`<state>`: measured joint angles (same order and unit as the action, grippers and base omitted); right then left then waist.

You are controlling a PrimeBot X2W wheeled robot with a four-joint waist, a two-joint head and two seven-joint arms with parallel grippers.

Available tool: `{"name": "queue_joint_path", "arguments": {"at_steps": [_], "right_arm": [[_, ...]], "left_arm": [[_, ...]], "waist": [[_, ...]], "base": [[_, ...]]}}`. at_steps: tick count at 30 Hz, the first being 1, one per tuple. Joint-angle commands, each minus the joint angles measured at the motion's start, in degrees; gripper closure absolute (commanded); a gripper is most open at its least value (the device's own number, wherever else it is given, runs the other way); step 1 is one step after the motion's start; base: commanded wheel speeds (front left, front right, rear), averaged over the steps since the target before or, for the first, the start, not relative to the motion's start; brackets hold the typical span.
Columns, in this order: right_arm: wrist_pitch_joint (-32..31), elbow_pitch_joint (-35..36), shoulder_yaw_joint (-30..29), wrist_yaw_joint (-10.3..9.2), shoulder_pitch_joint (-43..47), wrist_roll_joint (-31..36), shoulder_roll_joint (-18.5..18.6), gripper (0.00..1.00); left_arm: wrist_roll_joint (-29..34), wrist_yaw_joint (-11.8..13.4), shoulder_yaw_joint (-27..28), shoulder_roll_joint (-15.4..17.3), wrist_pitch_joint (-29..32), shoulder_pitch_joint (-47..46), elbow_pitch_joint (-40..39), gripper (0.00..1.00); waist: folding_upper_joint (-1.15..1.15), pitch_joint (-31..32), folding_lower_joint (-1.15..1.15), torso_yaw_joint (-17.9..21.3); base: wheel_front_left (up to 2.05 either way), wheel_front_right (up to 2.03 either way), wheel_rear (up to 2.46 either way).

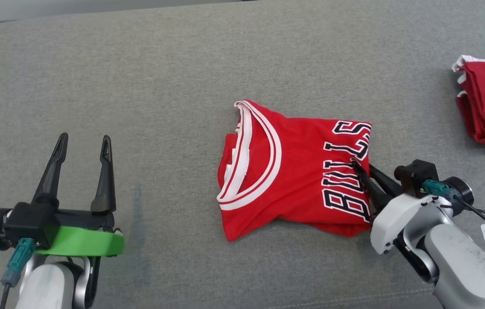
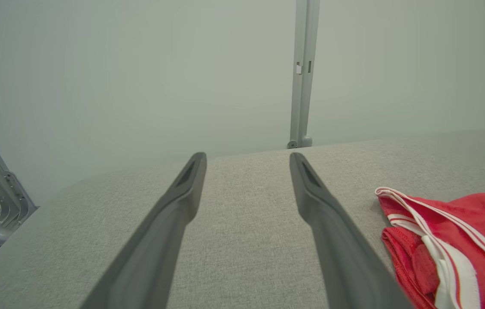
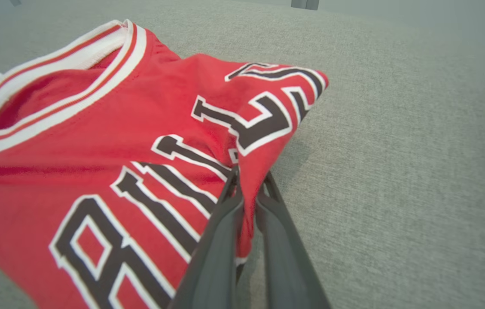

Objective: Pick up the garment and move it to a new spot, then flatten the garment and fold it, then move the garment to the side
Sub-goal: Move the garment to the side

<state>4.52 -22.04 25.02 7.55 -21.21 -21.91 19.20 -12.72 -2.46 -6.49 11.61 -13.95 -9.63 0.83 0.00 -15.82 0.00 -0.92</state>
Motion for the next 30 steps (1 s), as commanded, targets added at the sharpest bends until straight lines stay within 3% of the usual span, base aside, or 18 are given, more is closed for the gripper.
{"name": "queue_joint_path", "arguments": {"at_steps": [1, 7, 10, 14, 20, 30], "right_arm": [[-0.3, 1.6, -0.6, -0.12, 0.9, 1.0, 1.3, 1.00], [-2.0, 8.7, -3.0, -0.11, 1.6, 4.6, 5.9, 1.00], [-3.0, 13.5, -3.0, -0.11, -2.2, 7.2, 9.8, 1.00], [-2.7, 14.4, -2.7, -0.11, -8.3, 7.9, 13.4, 1.00], [-1.6, 12.3, -3.5, -0.12, -17.8, 9.0, 17.6, 1.00], [2.4, 1.7, -12.9, -0.12, -23.6, 7.8, 21.8, 1.00]], "left_arm": [[0.6, 0.3, 0.3, 0.8, 0.4, -0.2, -0.7, 0.00], [0.8, 0.3, 0.5, 2.2, 1.8, -1.4, -3.4, 0.00], [1.1, 0.3, 0.6, 3.5, 3.3, -2.2, -5.6, 0.00], [1.5, -0.2, 0.3, 4.8, 4.8, -3.4, -7.8, 0.00], [2.6, -0.7, 0.1, 7.1, 7.7, -6.0, -11.8, 0.00], [3.5, -1.6, -0.7, 9.5, 10.3, -9.5, -16.2, 0.00]], "waist": [[0.00, -1.5, 0.00, 6.0], [0.00, -4.1, 0.00, 11.1], [0.00, -6.9, 0.00, 14.7], [0.00, -10.0, 0.00, 17.3], [0.00, -15.8, 0.00, 19.3], [0.00, -22.4, 0.00, 18.6]], "base": [[0.00, 0.00, 0.00], [0.00, 0.00, 0.00], [0.00, 0.00, 0.00], [0.00, 0.00, 0.00], [0.00, 0.00, 0.00], [0.00, 0.00, 0.00]]}}
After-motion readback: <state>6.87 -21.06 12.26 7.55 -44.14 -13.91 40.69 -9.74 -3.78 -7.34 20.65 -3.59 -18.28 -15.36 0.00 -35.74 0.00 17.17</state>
